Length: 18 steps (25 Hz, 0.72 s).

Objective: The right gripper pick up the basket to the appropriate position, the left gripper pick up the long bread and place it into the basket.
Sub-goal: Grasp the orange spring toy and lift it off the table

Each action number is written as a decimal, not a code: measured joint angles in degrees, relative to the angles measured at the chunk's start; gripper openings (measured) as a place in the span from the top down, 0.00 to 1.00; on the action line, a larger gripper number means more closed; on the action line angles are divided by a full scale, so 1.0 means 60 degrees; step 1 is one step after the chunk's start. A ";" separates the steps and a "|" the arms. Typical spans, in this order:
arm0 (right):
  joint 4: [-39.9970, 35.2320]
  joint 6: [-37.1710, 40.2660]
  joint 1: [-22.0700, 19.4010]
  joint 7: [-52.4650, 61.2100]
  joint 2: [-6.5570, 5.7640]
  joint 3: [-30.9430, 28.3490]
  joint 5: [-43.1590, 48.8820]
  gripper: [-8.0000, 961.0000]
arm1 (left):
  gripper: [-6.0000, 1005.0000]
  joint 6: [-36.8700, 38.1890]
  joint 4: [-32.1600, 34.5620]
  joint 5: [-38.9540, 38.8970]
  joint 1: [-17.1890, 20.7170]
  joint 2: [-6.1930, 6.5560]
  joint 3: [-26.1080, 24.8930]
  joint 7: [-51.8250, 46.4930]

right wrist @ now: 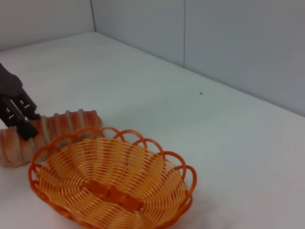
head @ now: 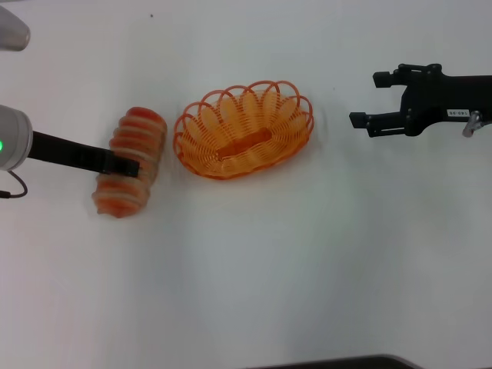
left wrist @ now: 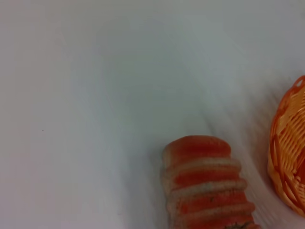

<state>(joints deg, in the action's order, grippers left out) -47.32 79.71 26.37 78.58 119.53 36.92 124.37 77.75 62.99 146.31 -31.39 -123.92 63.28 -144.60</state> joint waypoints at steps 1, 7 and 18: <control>-0.0003 0.0000 0.0000 0.0000 0.0000 0.0000 0.0000 0.06 | 0.32 0.0001 0.0001 0.0001 0.0001 0.0000 0.0000 0.0009; -0.0009 0.0000 0.0000 0.0000 0.0000 0.0000 0.0000 0.06 | 0.47 0.0006 0.0005 0.0005 0.0003 0.0001 0.0000 0.0023; 0.0013 0.0001 0.0000 0.0000 0.0000 -0.0001 0.0000 0.06 | 0.54 0.0052 0.0036 -0.0001 0.0003 0.0087 -0.0249 0.0101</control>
<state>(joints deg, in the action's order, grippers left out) -47.24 79.72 26.37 78.57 119.53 36.91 124.37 78.06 63.20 146.30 -31.37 -123.40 61.79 -144.00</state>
